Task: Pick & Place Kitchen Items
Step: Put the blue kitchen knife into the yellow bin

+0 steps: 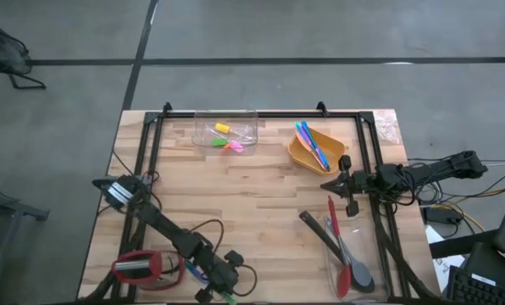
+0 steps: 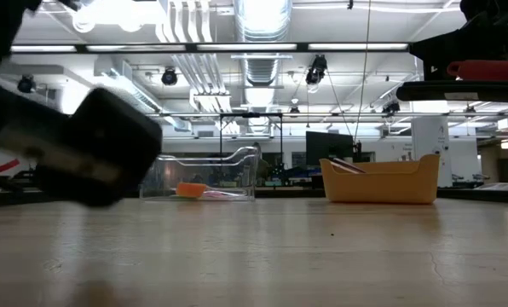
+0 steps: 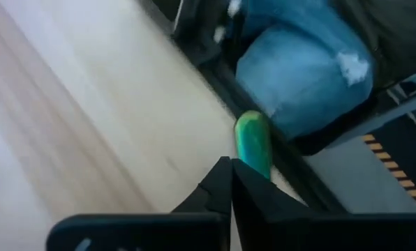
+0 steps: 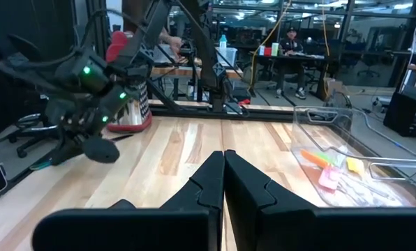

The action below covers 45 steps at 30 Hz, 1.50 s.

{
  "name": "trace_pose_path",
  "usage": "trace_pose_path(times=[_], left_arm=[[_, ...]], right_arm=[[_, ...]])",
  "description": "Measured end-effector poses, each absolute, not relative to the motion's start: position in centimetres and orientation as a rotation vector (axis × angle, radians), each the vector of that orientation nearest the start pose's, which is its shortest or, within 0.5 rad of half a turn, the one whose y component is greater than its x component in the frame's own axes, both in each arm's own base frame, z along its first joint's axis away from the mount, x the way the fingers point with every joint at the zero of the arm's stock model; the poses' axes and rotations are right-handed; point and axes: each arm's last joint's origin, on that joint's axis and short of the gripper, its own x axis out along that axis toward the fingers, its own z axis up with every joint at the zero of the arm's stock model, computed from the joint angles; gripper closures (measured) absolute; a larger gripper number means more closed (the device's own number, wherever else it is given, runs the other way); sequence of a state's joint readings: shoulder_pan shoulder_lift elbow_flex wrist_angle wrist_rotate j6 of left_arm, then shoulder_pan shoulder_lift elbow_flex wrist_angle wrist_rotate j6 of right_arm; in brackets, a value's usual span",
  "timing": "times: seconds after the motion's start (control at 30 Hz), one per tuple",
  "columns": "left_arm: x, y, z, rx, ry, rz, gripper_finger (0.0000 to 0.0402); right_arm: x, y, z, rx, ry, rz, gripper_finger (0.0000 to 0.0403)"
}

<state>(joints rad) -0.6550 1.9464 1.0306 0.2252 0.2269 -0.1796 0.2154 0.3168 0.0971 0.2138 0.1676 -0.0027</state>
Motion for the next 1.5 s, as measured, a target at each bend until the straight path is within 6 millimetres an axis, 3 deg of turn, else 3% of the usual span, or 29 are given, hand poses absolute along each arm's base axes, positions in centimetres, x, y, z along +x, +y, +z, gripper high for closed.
trace_pose_path(times=[0.3,0.67,1.07,1.3,1.5], left_arm=[[31.4,-25.2,12.1,-0.039,0.798,-0.81,0.0383],[30.5,-26.2,12.2,-0.061,0.831,-0.835,0.0394],[29.8,-27.1,12.5,-0.077,0.844,-0.86,0.0381],[29.1,-27.6,15.5,-0.052,0.722,-0.8,0.037],[26.1,-29.3,18.4,0.103,0.587,-0.689,0.032]], right_arm=[[11.6,2.0,19.0,-0.003,0.006,0.048,0.0394],[11.6,2.0,19.0,-0.008,0.006,0.048,0.0394],[11.6,2.0,19.0,0.002,0.006,0.048,0.0394],[11.6,2.0,19.0,-0.008,0.006,0.048,0.0394],[11.6,2.0,19.0,-0.003,0.006,0.048,0.0394]])
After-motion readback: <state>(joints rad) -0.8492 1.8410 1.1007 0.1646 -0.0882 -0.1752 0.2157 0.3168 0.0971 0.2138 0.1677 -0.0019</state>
